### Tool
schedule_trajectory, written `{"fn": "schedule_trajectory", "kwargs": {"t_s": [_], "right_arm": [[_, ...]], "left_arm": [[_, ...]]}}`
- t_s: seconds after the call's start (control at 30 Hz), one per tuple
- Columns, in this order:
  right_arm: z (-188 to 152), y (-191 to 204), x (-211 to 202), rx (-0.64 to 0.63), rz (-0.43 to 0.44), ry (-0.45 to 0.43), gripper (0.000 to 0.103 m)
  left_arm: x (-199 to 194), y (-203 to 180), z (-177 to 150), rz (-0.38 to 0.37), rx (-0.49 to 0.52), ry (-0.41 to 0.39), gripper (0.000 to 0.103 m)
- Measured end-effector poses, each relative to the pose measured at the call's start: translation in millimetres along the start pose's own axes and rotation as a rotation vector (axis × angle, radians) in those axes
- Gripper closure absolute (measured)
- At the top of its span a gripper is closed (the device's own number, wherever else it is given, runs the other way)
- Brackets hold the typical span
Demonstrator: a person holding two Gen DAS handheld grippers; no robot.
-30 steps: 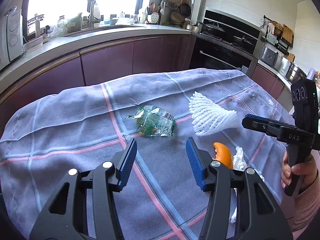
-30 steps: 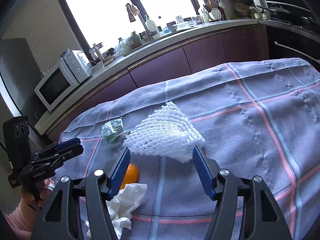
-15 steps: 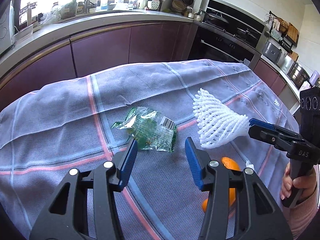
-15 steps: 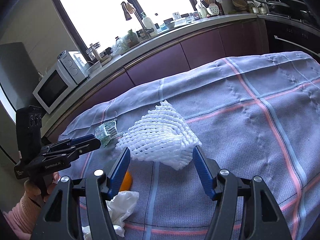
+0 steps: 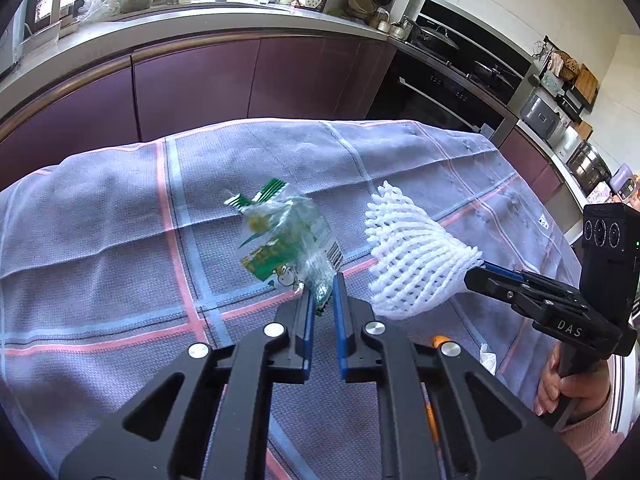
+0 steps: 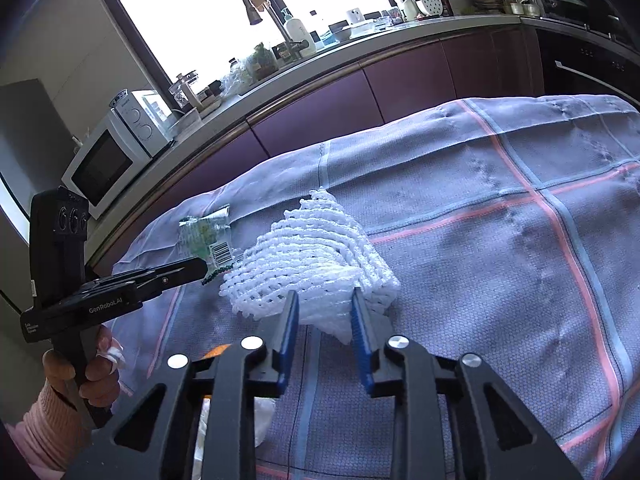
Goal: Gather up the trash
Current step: 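Grasp the green plastic packet with the left tool while the right tool grasps the foam net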
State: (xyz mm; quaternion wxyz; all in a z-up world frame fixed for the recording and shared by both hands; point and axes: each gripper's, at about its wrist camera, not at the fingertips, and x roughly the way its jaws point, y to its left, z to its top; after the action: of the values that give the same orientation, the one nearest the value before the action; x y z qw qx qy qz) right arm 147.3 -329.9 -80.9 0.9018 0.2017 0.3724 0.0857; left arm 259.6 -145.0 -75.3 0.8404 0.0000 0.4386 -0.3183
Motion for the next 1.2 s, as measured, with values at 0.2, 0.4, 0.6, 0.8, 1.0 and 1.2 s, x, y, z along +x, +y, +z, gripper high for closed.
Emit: {"fn": "schedule_trajectory", "kwargs": {"t_s": [0.2,0.4,0.6,0.8,1.0,1.2], "right_arm": [[1.3,5.6,-7.5,-0.006,0.033,-0.031,0.097],[4.6,21.0,-18.5,-0.032,0.072,-0.068,0.098],[4.4,40.0,-35.1,-0.063,0.113,-0.11,0.098],[5.8,61.4,-47.6,-0.1,0.165,-0.138,0.098],[2.5,88.2,-53.9,-0.146,0.225,-0.142,0.098],[-4.1,126.6,-49.5,-0.211,0.301,-0.116,0.098]], "left_arm": [[-16.1,-0.2,-5.6,-0.006,0.008,-0.03,0.099],[-49.1,9.5,-16.0,-0.002,-0.004,-0.08,0.1],[-93.3,20.6,-30.2,0.013,-0.024,-0.145,0.1],[-134.9,28.7,-51.4,0.038,-0.024,-0.19,0.1],[-171.3,42.1,-79.7,0.07,-0.035,-0.213,0.1],[-211.8,60.1,-108.8,0.108,-0.069,-0.256,0.1]]}}
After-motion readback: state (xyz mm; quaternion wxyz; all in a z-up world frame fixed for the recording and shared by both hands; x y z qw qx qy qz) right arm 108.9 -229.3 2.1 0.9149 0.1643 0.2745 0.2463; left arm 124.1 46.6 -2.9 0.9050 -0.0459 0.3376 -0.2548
